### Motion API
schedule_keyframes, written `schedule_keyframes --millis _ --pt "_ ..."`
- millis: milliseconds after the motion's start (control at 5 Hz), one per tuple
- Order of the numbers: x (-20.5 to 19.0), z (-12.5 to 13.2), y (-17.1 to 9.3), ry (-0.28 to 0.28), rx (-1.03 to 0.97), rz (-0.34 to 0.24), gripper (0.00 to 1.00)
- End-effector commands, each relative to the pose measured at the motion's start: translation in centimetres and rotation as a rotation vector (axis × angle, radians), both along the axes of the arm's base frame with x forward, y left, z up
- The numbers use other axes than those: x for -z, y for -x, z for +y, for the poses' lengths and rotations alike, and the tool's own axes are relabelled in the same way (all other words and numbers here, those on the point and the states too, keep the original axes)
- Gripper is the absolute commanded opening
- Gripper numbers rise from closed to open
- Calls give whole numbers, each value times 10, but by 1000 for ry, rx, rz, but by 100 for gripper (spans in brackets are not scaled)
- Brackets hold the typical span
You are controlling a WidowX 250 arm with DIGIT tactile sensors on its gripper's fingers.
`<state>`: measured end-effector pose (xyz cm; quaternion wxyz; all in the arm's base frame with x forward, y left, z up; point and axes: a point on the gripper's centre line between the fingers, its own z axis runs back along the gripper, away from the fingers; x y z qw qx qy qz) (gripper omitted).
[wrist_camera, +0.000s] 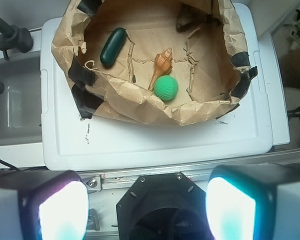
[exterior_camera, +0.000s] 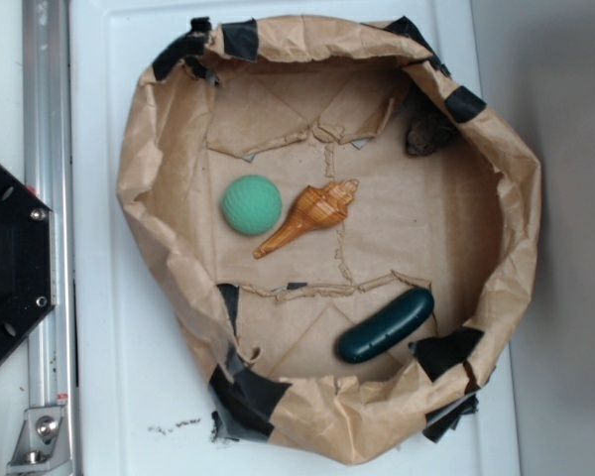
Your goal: Grab the plastic pickle.
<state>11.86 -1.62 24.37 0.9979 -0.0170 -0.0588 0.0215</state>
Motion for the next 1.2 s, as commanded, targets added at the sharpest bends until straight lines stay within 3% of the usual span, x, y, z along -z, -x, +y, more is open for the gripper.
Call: schedule_keyframes --millis 0,400,600,1000 --pt "0 0 0 0 0 0 100" --pt "66 18 -97 69 -226 -39 100" --pt "97 22 -130 137 -267 -34 100" --pt "148 -4 -177 204 -232 -78 100"
